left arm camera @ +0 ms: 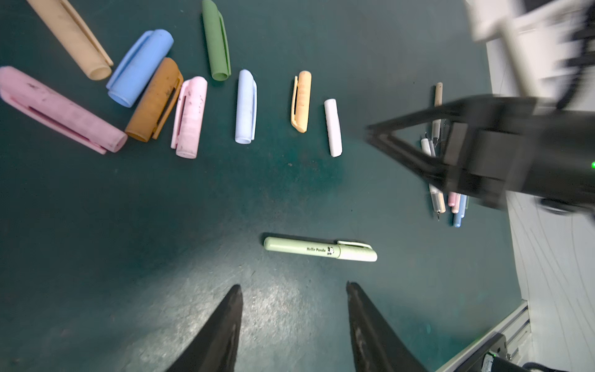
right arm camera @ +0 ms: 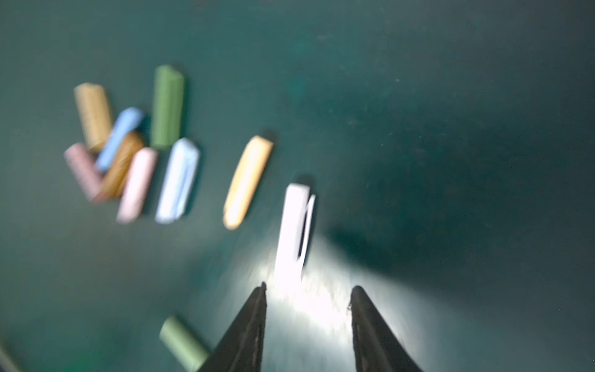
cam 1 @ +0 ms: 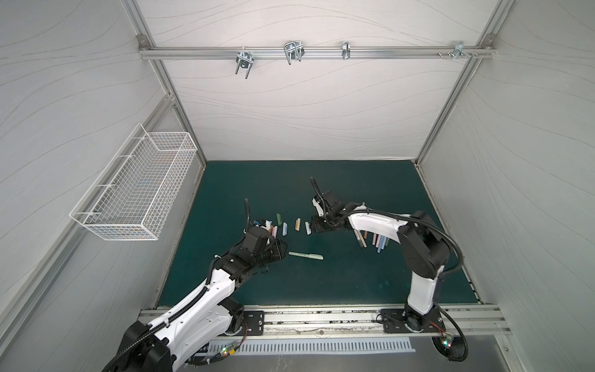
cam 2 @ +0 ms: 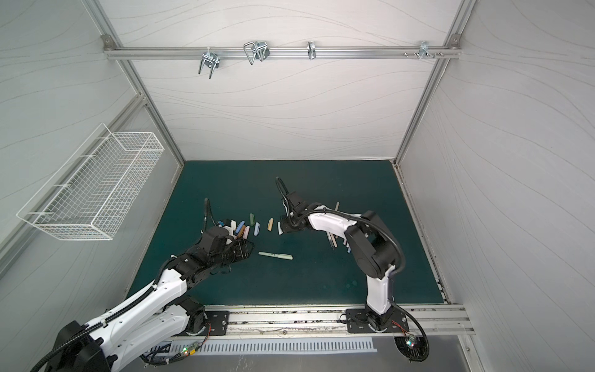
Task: Open the pen caps
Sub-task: 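Drop the white cap on the cap pile with left while right returns, then grasp the pale green Hello Panda pen with the right gripper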
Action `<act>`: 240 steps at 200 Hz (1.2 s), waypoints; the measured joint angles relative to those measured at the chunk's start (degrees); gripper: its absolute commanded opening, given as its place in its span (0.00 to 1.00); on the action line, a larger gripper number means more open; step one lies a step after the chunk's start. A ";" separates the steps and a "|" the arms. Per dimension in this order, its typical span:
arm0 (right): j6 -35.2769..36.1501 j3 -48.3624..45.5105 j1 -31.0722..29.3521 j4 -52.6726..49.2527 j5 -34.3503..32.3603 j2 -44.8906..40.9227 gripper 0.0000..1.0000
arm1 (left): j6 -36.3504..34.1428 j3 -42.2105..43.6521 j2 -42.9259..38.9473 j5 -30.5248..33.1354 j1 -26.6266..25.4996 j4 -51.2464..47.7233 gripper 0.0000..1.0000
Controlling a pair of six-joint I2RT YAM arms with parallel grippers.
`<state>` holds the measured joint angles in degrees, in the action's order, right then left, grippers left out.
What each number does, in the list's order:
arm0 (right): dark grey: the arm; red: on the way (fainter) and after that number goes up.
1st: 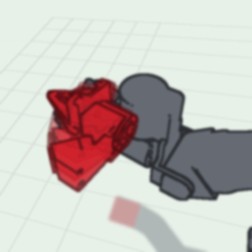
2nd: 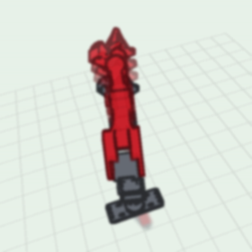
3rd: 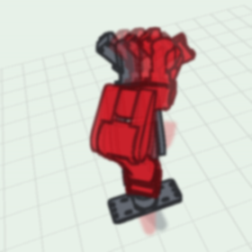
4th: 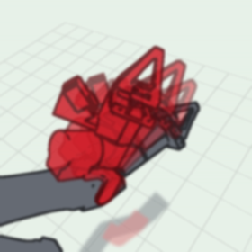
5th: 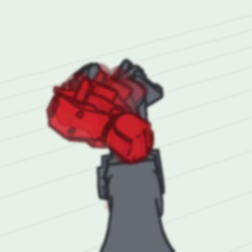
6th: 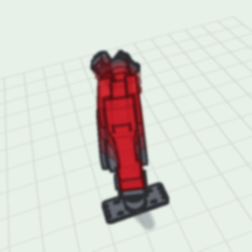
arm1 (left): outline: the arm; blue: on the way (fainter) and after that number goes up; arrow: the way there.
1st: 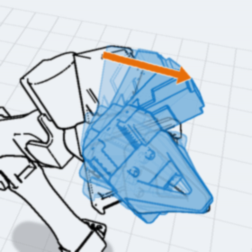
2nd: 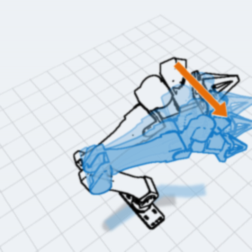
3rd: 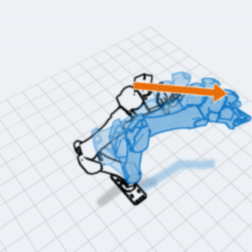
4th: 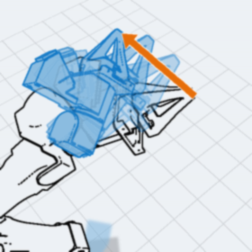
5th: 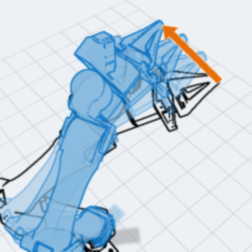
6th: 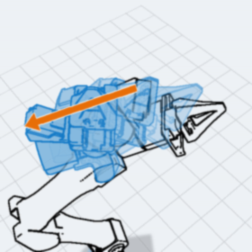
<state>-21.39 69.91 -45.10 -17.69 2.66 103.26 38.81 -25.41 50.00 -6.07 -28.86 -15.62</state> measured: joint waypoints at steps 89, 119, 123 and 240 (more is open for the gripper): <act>32.54 -5.16 -6.69 -11.98 5.14 -7.54 0.44 | -0.92 -0.26 -0.09 -2.23 0.00 -2.60 0.53; 36.61 -5.16 -8.04 -12.96 3.69 -4.15 0.44 | -0.50 -0.26 -0.09 -2.75 0.00 -2.60 0.53; 36.98 -5.16 -8.13 -12.94 3.50 -3.80 0.44 | -0.48 -0.26 -0.09 -2.78 0.00 -2.60 0.53; 40.33 -4.17 -11.56 -12.79 -0.57 2.14 0.25 | 0.55 -0.28 0.85 -2.73 0.00 -2.51 0.54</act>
<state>18.94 65.73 -56.66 -30.48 2.09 105.41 39.35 -25.69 50.85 -8.80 -28.86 -18.13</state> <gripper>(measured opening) 0.292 0.537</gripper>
